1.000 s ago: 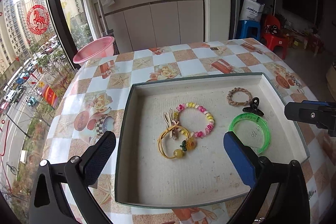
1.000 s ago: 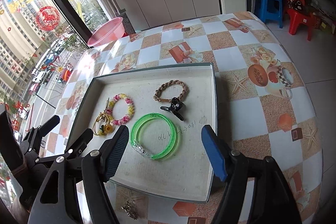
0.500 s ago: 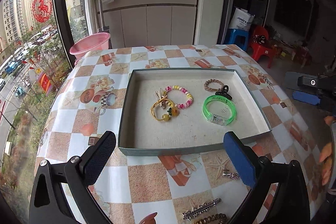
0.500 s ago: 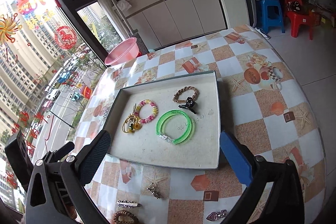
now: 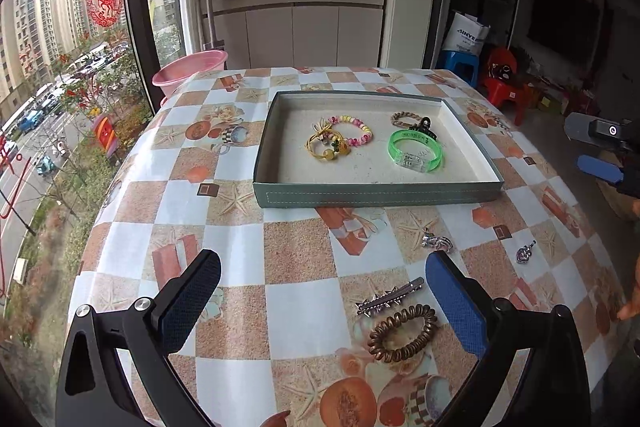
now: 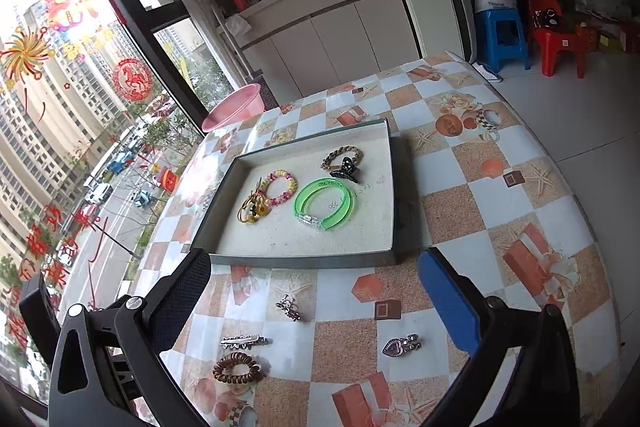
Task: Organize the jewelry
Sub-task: 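Lift both open tools out of the tray back over the table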
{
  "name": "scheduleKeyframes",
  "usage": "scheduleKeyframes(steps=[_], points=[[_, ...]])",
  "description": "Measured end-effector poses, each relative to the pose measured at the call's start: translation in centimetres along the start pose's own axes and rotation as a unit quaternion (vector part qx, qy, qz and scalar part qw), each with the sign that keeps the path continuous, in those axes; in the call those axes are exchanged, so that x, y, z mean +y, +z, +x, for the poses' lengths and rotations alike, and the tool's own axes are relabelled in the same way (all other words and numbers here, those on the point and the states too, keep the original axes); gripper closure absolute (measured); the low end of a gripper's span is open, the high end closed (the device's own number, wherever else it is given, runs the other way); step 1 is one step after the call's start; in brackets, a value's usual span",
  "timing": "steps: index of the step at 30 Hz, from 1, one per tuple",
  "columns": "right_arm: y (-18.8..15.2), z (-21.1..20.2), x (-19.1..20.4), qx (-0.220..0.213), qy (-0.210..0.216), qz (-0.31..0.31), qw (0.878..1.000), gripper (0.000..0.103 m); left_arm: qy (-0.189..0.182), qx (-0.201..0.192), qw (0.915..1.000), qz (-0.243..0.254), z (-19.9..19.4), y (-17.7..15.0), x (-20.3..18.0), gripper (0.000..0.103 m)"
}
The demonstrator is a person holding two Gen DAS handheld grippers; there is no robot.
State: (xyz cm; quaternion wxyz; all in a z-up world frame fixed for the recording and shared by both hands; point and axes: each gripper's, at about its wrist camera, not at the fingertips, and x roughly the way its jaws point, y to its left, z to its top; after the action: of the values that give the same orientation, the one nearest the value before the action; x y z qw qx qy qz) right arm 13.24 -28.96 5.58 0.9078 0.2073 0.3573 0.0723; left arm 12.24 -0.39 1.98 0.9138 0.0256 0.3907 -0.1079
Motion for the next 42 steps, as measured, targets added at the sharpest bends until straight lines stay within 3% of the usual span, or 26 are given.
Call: scheduleKeyframes(steps=[10, 23, 32, 42], points=[[-4.2, -1.0, -0.2, 0.056, -0.022, -0.022, 0.998, 0.000, -0.018, 0.044, 0.9987, -0.019, 0.5, -5.0, 0.4, 0.000], [-10.0, 0.8, -3.0, 0.128, -0.069, -0.012, 0.989, 0.000, -0.022, 0.064, 0.9974, -0.025, 2.2, -6.4, -1.2, 0.000], [-10.3, 2.4, -4.2, 0.137, -0.104, -0.004, 0.985, 0.000, -0.023, 0.053, 0.9982, 0.014, 3.0, -5.8, -3.0, 0.000], [-9.2, 4.6, -4.3, 0.126, -0.137, -0.013, 0.982, 0.001, -0.029, 0.059, 0.9975, 0.025, 4.0, -5.3, -4.2, 0.003]])
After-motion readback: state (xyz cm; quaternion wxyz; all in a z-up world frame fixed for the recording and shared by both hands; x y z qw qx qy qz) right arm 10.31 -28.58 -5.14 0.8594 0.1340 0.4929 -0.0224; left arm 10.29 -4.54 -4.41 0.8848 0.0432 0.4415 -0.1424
